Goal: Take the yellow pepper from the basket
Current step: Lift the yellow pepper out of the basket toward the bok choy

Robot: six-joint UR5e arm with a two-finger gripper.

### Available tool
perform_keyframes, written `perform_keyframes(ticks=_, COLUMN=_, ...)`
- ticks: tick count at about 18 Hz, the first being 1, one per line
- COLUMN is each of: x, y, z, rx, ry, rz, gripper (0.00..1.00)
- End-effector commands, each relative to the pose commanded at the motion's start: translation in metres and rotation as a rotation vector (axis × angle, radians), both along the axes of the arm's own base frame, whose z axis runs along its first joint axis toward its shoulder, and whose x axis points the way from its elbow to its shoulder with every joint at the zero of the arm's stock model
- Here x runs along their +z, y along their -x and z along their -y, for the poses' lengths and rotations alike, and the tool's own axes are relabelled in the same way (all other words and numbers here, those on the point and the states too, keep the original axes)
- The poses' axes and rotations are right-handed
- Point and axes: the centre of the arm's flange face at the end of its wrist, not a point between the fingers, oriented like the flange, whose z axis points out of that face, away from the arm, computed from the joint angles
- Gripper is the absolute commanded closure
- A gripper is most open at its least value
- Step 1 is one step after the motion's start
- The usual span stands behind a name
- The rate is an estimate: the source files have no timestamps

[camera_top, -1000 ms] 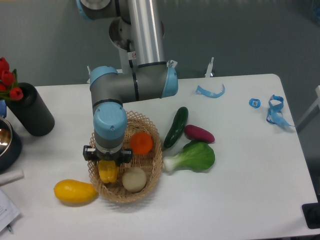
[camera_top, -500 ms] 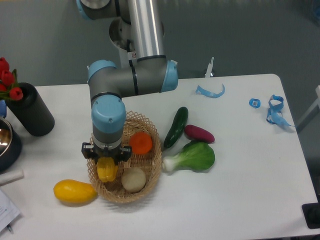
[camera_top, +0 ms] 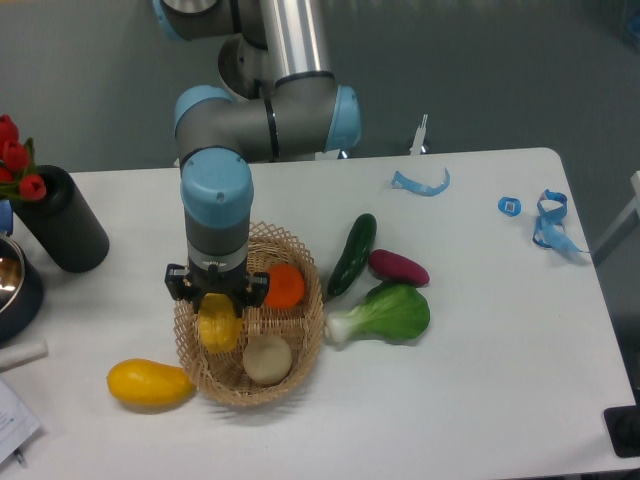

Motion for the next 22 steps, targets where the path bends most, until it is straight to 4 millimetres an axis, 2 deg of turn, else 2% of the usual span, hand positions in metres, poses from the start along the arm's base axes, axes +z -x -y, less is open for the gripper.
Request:
perform_keyframes(ticks=7, x=0.029, y=0.064, z=0.039, rx=0.007, ry=-0.041, rz=-0.061, gripper=0.64)
perform_keyframes(ticks=13, x=0.037, y=0.120, z=0.079, rx=-0.031, ry=-0.022, rz=-0.130, gripper=0.64)
perform_keyframes(ticks=19, x=0.049, y=0.160, z=0.106, rx=-0.121, ry=-0.026, rz=-0.185, gripper=0.64)
perform_keyframes(ticks=22, x=0.052, y=0.170, z=0.114, rx=-0.167, ry=-0.016, rz=-0.208, gripper=0.64)
